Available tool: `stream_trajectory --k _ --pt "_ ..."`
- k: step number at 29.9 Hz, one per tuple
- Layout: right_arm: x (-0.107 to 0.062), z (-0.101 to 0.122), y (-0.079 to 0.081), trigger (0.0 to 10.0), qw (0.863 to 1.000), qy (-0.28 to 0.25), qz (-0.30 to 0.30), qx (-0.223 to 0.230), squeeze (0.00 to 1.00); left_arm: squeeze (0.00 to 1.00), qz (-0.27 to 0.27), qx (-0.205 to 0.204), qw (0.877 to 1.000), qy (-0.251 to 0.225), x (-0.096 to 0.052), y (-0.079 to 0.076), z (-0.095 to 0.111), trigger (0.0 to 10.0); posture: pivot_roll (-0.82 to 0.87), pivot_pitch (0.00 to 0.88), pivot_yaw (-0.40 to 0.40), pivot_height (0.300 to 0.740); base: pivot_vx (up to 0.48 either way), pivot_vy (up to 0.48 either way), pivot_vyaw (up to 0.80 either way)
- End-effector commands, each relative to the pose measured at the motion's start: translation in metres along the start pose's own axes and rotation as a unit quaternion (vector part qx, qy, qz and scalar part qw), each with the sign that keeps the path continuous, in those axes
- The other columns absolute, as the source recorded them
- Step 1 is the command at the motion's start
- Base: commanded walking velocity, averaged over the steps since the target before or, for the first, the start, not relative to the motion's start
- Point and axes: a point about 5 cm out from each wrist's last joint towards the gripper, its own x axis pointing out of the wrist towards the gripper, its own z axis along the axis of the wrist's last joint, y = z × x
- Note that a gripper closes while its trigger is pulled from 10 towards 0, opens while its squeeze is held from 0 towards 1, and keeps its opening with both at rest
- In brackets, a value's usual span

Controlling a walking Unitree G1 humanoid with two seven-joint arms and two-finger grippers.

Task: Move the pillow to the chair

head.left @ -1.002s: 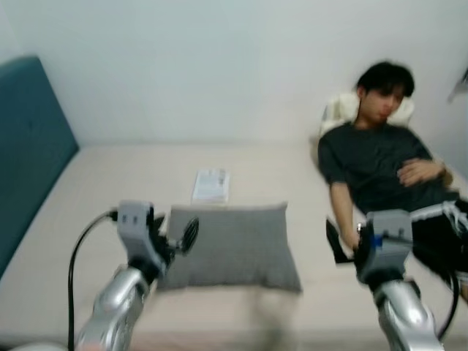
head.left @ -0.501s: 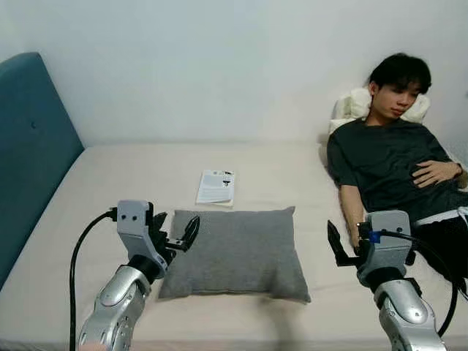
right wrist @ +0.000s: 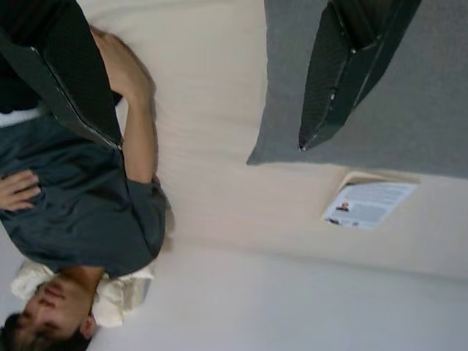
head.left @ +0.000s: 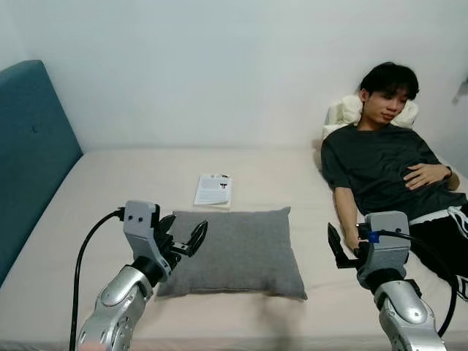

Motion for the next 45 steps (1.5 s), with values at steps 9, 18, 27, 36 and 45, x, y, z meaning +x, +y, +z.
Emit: stream_trajectory --k 9,18,27,36,45 --pt "0.0017 -0.0024 0.0032 10.0 1.0 0.012 -0.001 0.023 0.0 0.0 -0.001 0.036 0.999 0.004 -0.0003 0.0021 0.0019 10.0 -0.09 0.003 0.004 0.6 0.0 0.0 0.0" --pt "0.0009 -0.0035 0.0012 10.0 0.999 0.019 -0.005 0.044 0.0 0.0 0.013 0.054 0.998 -0.001 -0.0001 0.0052 0.0044 10.0 -0.09 0.0 0.005 0.57 0.0 0.0 0.0" --pt "0.0007 -0.0022 0.0014 10.0 0.998 0.022 -0.004 0.057 0.0 0.0 0.02 0.074 0.997 -0.003 -0.0003 0.0063 0.0054 10.0 -0.09 0.0 0.003 0.535 0.0 0.0 0.0" --pt "-0.0001 -0.0014 0.0009 10.0 0.998 0.025 -0.005 0.062 0.0 0.0 0.018 0.081 0.997 -0.003 0.0004 0.005 0.0048 10.0 -0.09 0.003 0.002 0.5 0.0 0.0 0.0" --pt "0.0003 -0.0016 0.0011 10.0 0.998 0.025 -0.004 0.061 0.0 0.0 0.03 0.057 0.998 -0.008 -0.0003 0.0081 0.0016 10.0 -0.09 0.0 0.012 0.47 0.0 0.0 0.0"
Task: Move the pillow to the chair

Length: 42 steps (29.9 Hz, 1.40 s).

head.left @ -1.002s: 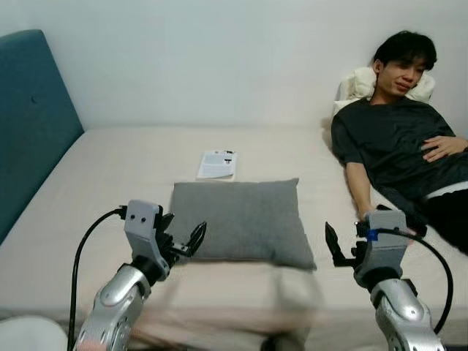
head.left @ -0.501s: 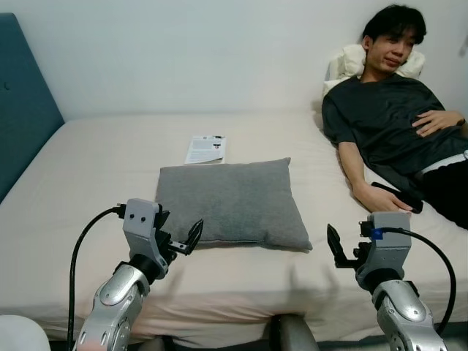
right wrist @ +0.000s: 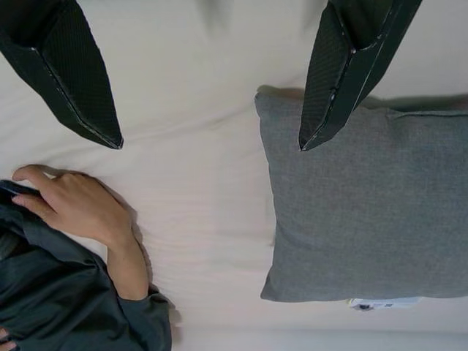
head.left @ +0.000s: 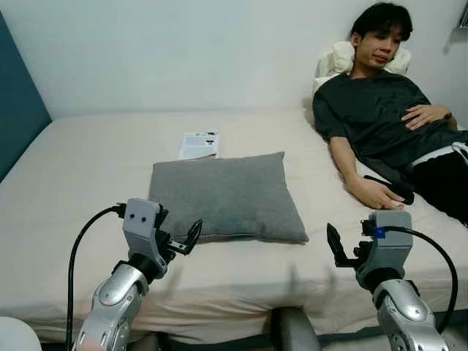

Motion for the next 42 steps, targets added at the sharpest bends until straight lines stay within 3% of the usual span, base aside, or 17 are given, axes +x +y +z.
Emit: stream_trajectory --k 1,11,20,42 --pt "-0.0005 0.0008 0.0006 10.0 1.0 0.0 -0.002 0.005 0.0 0.0 0.012 -0.014 1.0 -0.001 0.0003 0.0034 -0.0024 10.0 -0.09 0.0 0.013 0.465 0.0 0.0 0.0" --pt "-0.0024 0.0067 0.001 10.0 0.999 -0.032 -0.004 -0.019 0.0 0.0 0.016 -0.024 1.0 -0.007 -0.0005 0.0047 -0.002 10.0 -0.1 0.001 0.009 0.455 0.0 0.0 0.0" --pt "-0.0016 0.0037 -0.001 10.0 1.0 -0.017 -0.005 -0.022 0.0 0.0 0.016 -0.028 0.999 -0.01 0.0005 0.0038 -0.0018 10.0 -0.1 0.008 0.008 0.455 0.0 0.0 0.0" --pt "0.0033 0.0004 -0.0009 10.0 0.999 -0.017 -0.006 -0.035 0.0 0.0 0.015 -0.038 0.999 -0.01 0.0046 0.0058 -0.004 10.0 -0.1 0.0 0.005 0.376 0.0 0.0 0.0"
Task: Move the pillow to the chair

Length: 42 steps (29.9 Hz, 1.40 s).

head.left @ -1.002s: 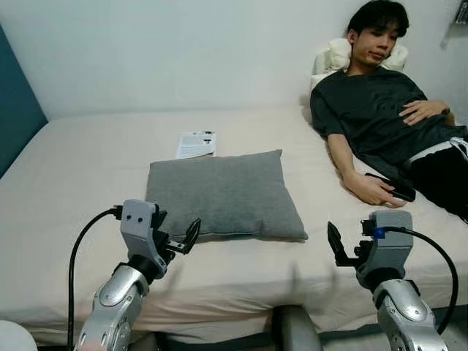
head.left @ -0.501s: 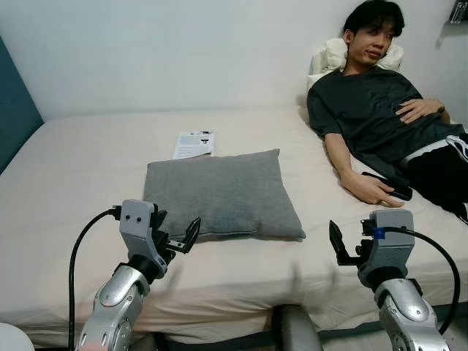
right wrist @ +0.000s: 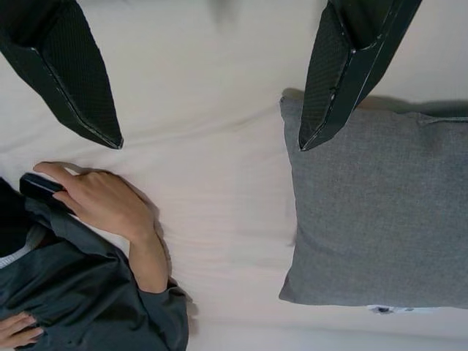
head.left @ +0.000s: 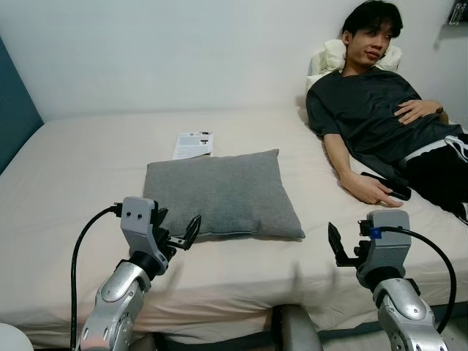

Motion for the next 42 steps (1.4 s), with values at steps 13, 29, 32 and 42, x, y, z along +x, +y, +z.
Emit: stream_trajectory --k 13,29,32,42 --pt "-0.0001 0.0017 -0.0003 10.0 1.0 -0.015 -0.001 -0.001 0.0 0.0 0.004 -0.003 1.0 -0.001 -0.0006 0.0024 -0.0007 10.0 -0.1 0.0 0.005 0.376 0.0 0.0 0.0" --pt "0.0005 0.0026 0.0001 10.0 1.0 -0.018 0.001 0.009 0.0 0.0 0.003 -0.003 1.0 -0.002 0.0002 0.0034 0.0003 10.0 -0.11 0.004 0.006 0.376 0.0 0.0 0.0" --pt "0.0003 0.003 0.0002 10.0 1.0 -0.018 0.001 0.01 0.0 0.0 0.003 -0.003 1.0 -0.002 0.0001 0.0035 0.0007 10.0 -0.11 0.01 0.01 0.376 0.0 0.0 0.0" --pt "-0.0005 0.0039 0.0 10.0 1.0 -0.019 0.002 0.014 0.0 0.0 0.003 -0.001 1.0 -0.002 -0.0002 0.0037 0.0018 10.0 -0.11 0.016 0.008 0.376 0.0 0.0 0.0"
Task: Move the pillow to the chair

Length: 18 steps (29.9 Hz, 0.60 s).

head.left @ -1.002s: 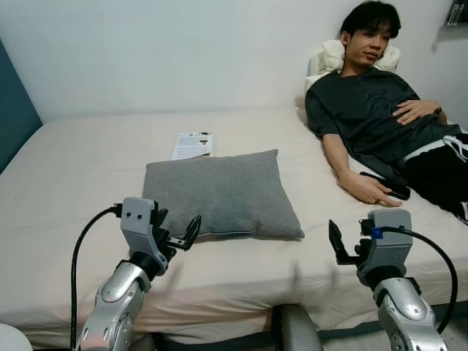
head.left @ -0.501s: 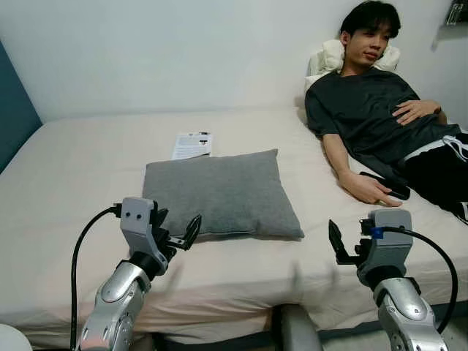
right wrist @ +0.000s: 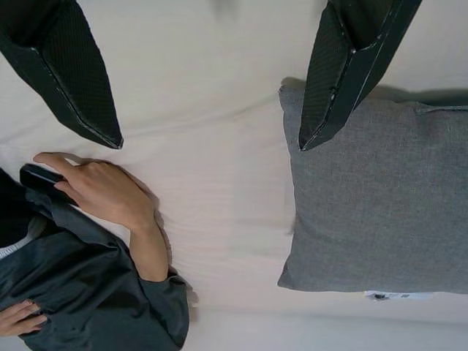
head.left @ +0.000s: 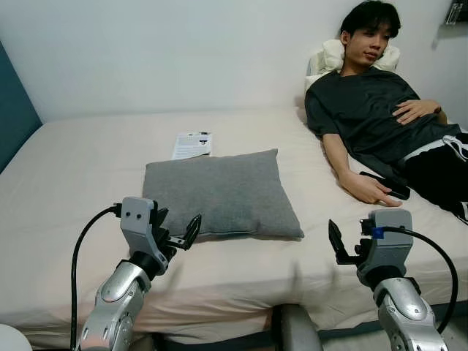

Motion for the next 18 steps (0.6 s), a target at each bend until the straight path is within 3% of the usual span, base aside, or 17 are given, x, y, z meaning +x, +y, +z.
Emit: stream_trajectory --k 1,18 --pt "-0.0004 0.0012 -0.0002 10.0 1.0 -0.004 0.0 0.01 0.0 0.0 0.004 0.004 1.0 0.001 -0.0005 0.0037 0.0014 10.0 -0.11 0.017 0.009 0.376 0.0 0.0 0.0" --pt "-0.0007 0.0016 -0.0001 10.0 1.0 -0.008 -0.002 0.014 0.0 0.0 0.005 0.005 1.0 0.002 -0.001 0.0038 0.0006 10.0 -0.11 0.012 0.007 0.376 0.0 0.0 0.0"
